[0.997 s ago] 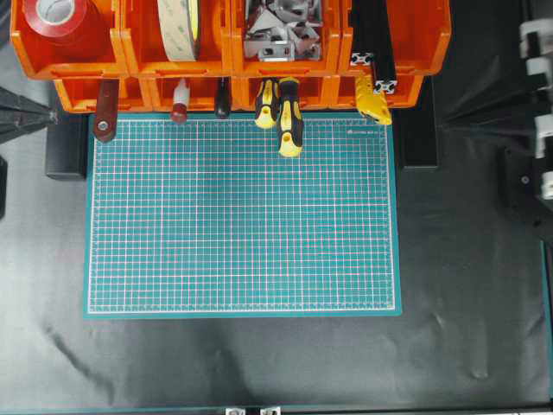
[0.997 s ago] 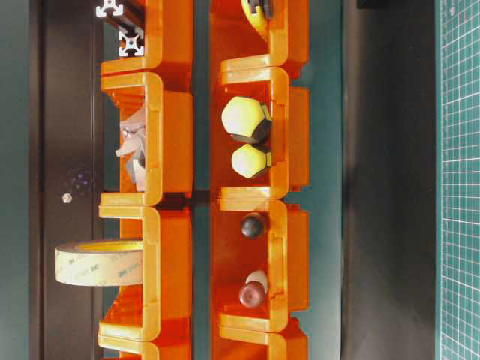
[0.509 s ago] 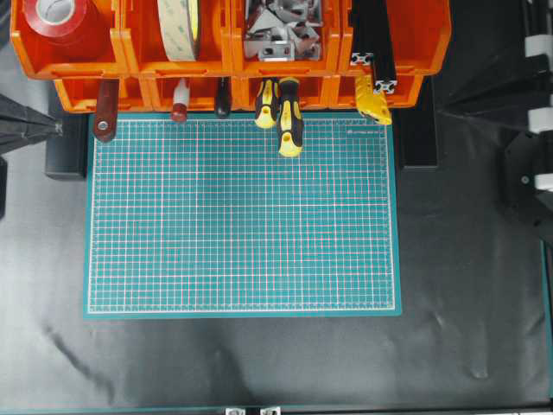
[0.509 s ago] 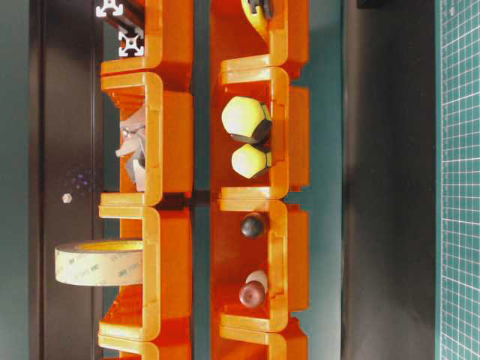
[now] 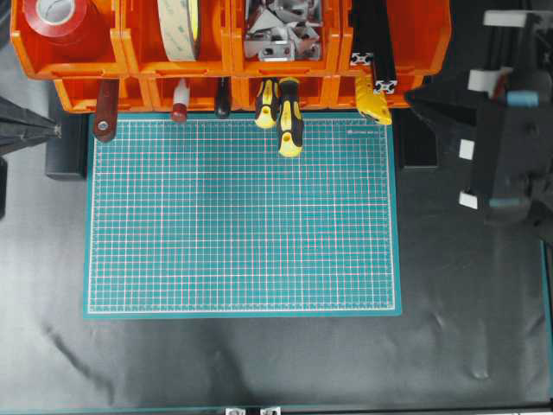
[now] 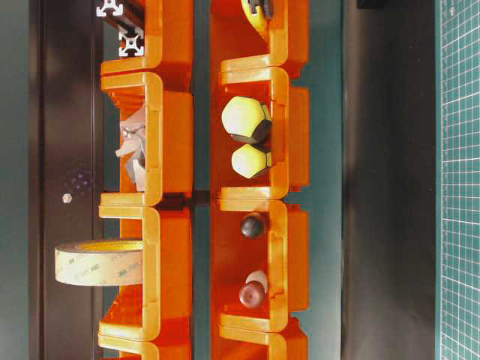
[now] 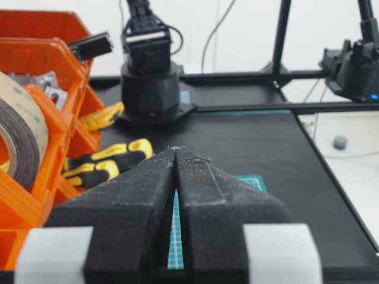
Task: Pick frame from container rack with right arm.
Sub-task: 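Move the right gripper toward the black extrusion bars in the rack, then close the right gripper on the end of a black extrusion bar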
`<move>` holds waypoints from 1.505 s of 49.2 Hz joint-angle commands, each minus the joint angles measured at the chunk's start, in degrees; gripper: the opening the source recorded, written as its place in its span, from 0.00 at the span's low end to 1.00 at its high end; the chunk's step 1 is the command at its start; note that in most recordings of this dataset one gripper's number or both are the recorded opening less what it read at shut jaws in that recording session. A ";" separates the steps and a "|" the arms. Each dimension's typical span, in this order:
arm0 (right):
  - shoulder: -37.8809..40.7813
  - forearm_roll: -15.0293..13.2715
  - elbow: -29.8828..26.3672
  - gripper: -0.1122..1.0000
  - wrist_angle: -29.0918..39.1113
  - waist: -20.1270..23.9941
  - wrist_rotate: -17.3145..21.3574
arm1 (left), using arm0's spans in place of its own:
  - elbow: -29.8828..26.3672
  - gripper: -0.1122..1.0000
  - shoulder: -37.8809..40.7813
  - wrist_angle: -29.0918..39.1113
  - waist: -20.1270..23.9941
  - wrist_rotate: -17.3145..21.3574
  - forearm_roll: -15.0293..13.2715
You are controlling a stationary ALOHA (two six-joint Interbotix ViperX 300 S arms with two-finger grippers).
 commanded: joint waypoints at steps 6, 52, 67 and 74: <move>1.67 -10.37 0.26 0.09 7.12 5.98 2.46 | -1.85 0.11 0.00 -0.26 0.18 -0.09 0.18; 9.49 -21.18 6.68 0.83 9.49 5.71 11.43 | -1.58 0.11 0.09 0.00 0.35 -0.18 0.18; 10.11 -21.97 8.53 0.83 5.54 1.41 11.43 | -1.49 0.11 -0.09 0.09 1.32 -0.18 0.18; 10.46 -22.50 8.88 0.83 3.25 -0.53 11.43 | -1.58 0.11 -0.26 0.09 1.58 -0.18 0.18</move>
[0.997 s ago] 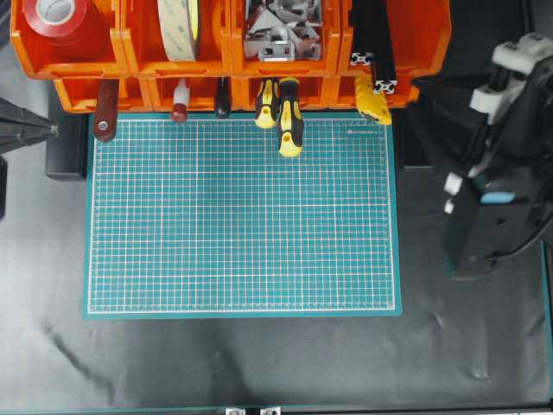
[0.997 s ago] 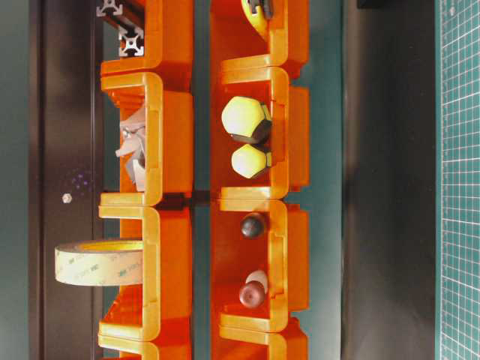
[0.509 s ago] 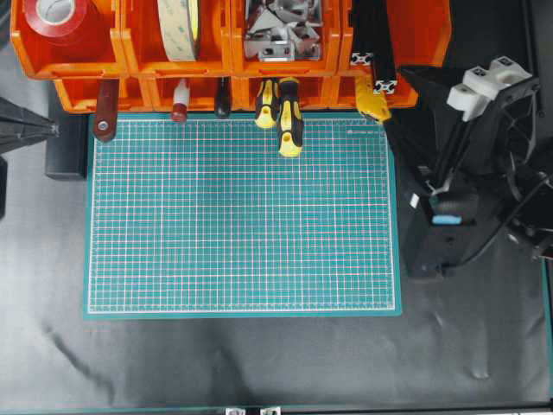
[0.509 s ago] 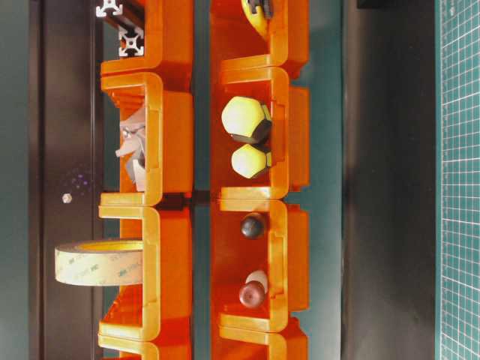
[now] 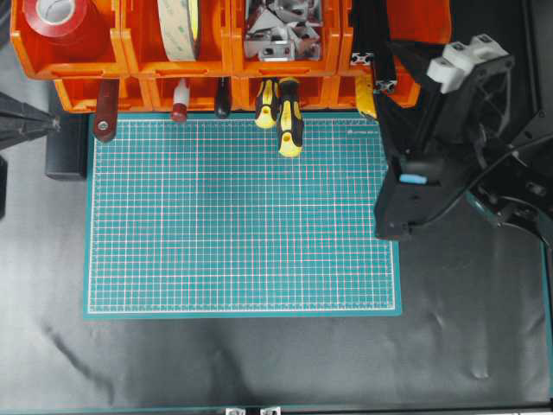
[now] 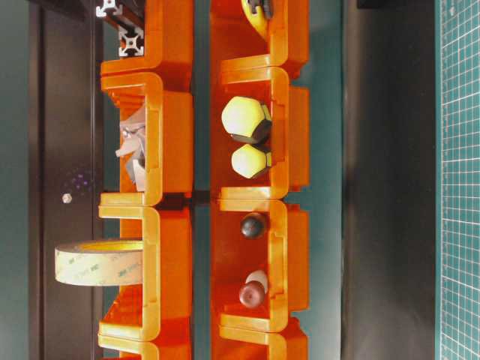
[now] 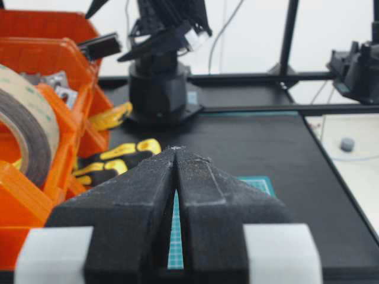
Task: Pick frame from container rack with right arm.
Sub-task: 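Close the right gripper on the end of a black extrusion bar, then pull the bar out of the rack and swing it over the mat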
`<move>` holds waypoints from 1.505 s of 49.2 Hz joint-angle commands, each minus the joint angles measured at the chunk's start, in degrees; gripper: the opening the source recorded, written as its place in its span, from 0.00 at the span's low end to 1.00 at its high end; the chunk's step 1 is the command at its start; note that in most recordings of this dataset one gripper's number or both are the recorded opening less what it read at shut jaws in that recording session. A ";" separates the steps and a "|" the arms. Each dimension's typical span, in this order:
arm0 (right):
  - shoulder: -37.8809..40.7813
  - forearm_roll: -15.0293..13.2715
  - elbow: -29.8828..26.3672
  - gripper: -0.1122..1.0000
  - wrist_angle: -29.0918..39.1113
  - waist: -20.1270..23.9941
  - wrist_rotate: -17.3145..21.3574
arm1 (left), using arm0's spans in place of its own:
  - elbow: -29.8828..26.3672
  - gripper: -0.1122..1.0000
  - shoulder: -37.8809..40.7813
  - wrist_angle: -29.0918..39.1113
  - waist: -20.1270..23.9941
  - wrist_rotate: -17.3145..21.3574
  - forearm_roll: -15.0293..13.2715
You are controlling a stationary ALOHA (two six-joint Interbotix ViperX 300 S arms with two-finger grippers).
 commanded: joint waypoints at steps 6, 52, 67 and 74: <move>0.26 -0.62 -0.09 0.83 -1.58 -1.23 0.18 | -1.67 0.11 0.18 -0.26 0.26 -0.18 0.09; 1.14 -2.64 -8.44 0.33 11.25 6.50 -5.27 | -1.85 0.11 -1.23 -0.26 0.35 -0.18 0.09; 5.71 -5.01 -19.86 0.33 19.34 15.12 -14.68 | -2.20 0.11 -2.64 0.26 0.26 -0.09 0.09; 9.23 -8.00 -24.43 0.33 22.41 20.04 -18.63 | -2.46 0.11 -2.90 1.85 0.09 -0.18 0.09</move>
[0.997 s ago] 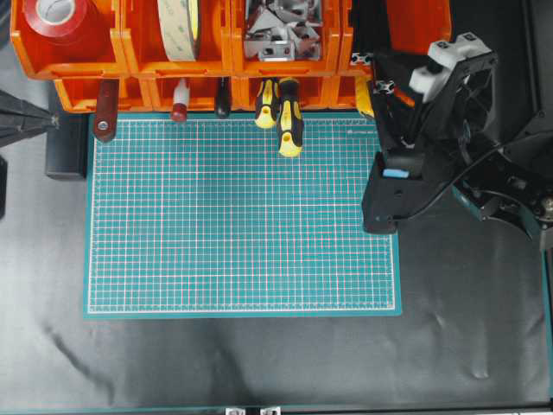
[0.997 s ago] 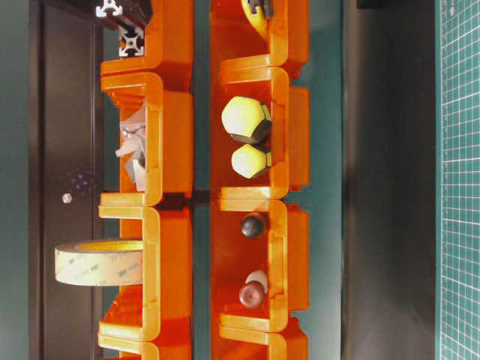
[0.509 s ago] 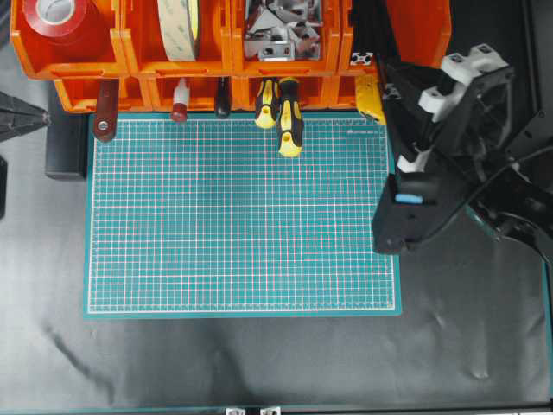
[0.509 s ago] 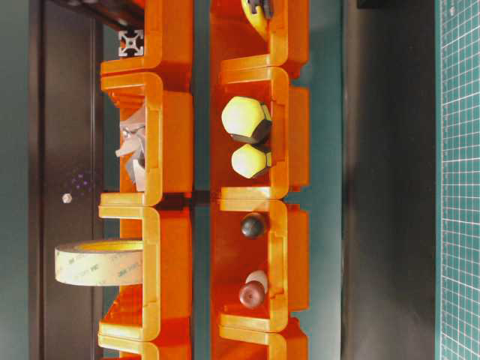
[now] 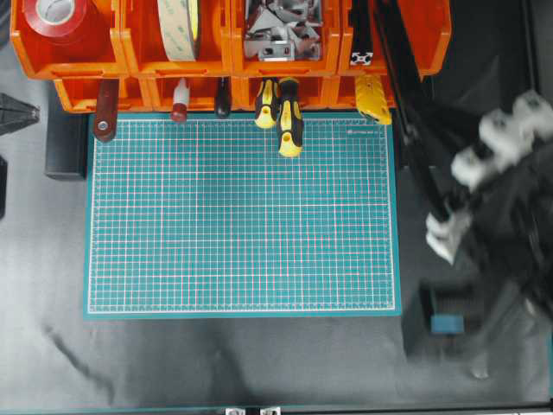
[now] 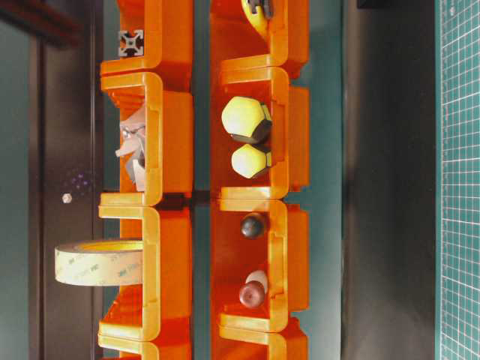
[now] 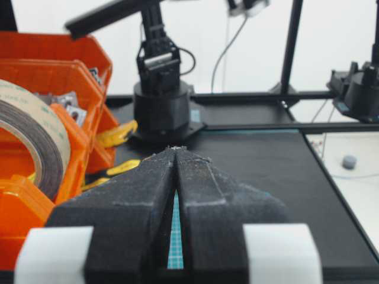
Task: Pick frame from container rack with right arm.
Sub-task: 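Pull the bar out of the rack and swing it over the mat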
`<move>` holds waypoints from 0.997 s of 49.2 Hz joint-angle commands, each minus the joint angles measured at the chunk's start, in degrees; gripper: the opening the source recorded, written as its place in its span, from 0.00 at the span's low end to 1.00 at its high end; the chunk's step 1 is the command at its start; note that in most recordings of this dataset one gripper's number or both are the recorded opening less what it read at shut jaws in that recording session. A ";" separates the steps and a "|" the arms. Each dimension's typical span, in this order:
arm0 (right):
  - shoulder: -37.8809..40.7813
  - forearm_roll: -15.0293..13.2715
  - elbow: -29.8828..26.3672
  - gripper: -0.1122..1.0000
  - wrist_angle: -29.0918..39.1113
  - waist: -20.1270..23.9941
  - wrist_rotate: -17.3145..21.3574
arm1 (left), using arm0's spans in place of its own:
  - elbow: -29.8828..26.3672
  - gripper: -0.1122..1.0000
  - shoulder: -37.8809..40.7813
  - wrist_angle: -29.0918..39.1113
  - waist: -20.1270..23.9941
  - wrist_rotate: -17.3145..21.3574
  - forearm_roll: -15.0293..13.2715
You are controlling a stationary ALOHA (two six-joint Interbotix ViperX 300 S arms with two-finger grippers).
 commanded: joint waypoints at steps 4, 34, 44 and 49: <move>2.46 -2.46 -4.83 0.33 2.20 4.66 -2.37 | -1.93 0.11 0.18 1.32 -0.26 -0.18 0.18; 19.42 4.66 -10.81 0.33 -3.87 10.72 -2.99 | -3.43 0.11 -4.39 7.73 0.70 -2.02 0.18; 20.74 9.40 -6.15 0.33 -11.60 10.20 -2.81 | -3.43 0.11 -4.48 7.73 1.05 -2.11 0.18; 20.65 9.76 -3.96 0.33 -15.29 9.23 -2.72 | -3.34 0.11 -4.22 7.29 0.97 -2.20 0.18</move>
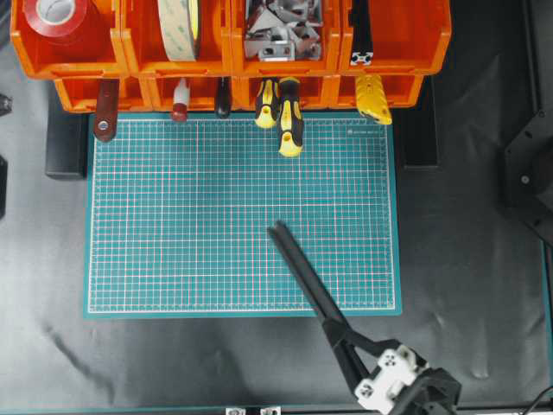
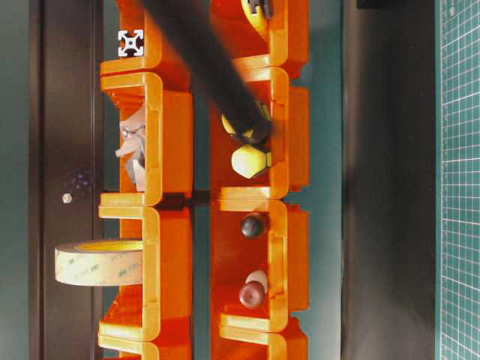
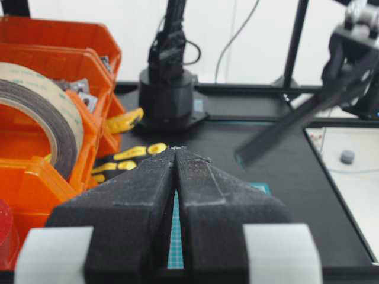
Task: Pick frame from container rack with right arm.
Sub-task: 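Pull the bar out of the rack and swing it over the mat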
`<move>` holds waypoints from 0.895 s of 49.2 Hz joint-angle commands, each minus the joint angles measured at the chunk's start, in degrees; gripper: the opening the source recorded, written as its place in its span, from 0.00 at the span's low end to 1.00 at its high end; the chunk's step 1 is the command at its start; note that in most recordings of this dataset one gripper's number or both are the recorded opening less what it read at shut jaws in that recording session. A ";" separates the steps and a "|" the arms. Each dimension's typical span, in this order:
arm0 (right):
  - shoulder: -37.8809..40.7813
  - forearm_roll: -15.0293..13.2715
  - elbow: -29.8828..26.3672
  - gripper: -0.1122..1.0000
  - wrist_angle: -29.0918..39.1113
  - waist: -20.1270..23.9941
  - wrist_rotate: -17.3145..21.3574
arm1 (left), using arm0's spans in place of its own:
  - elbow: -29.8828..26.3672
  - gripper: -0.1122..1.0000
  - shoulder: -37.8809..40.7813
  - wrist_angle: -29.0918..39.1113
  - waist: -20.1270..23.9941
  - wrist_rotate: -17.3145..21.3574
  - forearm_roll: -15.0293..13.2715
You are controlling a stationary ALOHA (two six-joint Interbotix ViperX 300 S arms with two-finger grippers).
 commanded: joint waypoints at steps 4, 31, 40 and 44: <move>-1.23 0.00 2.99 0.33 -7.21 -2.81 0.18 | -1.58 0.11 0.53 -1.58 -0.09 -0.18 0.18; 0.53 -0.53 10.37 0.33 -28.56 -18.72 -0.35 | -1.05 0.11 1.67 -4.04 -0.79 0.44 0.18; 1.14 -0.53 10.28 0.33 -30.32 -21.97 -0.35 | -1.05 0.11 1.49 -4.04 -0.79 0.44 0.18; 1.23 -0.53 10.72 0.33 -30.59 -22.94 -0.18 | -0.97 0.11 1.76 -4.04 -0.79 0.00 0.18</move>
